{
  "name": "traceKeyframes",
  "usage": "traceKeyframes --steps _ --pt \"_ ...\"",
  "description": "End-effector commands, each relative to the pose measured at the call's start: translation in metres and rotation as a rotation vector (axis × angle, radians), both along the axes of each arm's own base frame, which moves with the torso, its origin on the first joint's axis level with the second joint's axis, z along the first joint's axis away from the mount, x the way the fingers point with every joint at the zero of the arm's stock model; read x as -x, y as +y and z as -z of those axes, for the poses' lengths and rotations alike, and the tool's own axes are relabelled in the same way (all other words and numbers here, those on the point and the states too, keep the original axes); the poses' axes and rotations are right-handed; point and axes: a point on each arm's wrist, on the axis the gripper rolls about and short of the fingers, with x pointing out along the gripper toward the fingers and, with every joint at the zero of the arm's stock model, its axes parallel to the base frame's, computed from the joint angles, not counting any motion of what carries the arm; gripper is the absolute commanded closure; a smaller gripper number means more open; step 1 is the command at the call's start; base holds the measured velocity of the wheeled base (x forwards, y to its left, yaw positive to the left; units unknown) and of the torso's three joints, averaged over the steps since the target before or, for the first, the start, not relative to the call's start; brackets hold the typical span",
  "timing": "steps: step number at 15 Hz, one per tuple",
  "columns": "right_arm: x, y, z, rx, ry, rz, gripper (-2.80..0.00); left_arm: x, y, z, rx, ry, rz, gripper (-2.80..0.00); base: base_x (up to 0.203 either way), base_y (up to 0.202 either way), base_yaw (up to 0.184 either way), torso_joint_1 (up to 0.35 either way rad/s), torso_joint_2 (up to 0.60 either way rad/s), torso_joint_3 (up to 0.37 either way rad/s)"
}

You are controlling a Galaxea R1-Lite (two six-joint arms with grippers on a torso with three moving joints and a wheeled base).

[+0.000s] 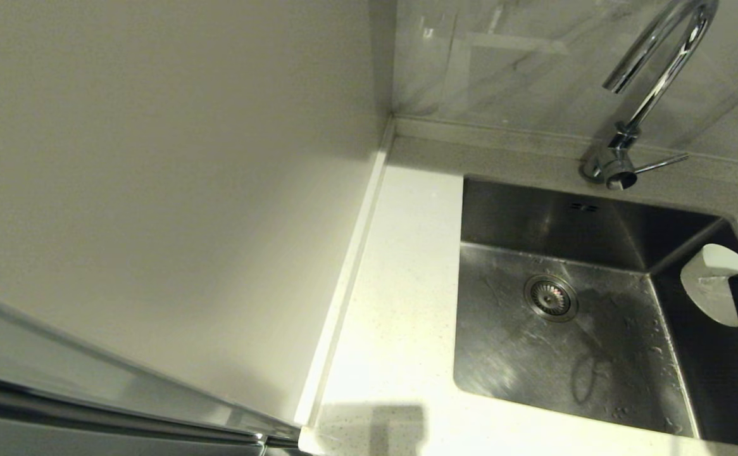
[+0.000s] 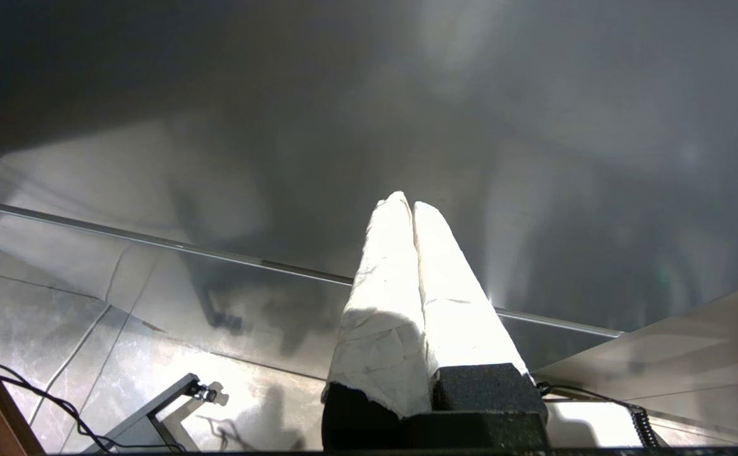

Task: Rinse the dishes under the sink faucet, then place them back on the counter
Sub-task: Put a bowl into the sink

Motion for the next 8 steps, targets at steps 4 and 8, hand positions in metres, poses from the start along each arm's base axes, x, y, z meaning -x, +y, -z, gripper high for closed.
traceKeyframes --steps 4,8 --pt "-0.049 0.006 0.055 0.106 0.096 -0.015 0.00 0.000 0.000 0.000 0.001 -0.003 -0.001 0.00 0.000 0.000 0.000 0.000 0.00 0.000" --pt "-0.078 0.013 0.101 0.221 0.102 -0.025 0.00 0.000 0.000 0.000 0.001 -0.003 0.001 0.00 0.000 0.000 0.000 0.000 0.00 0.000"
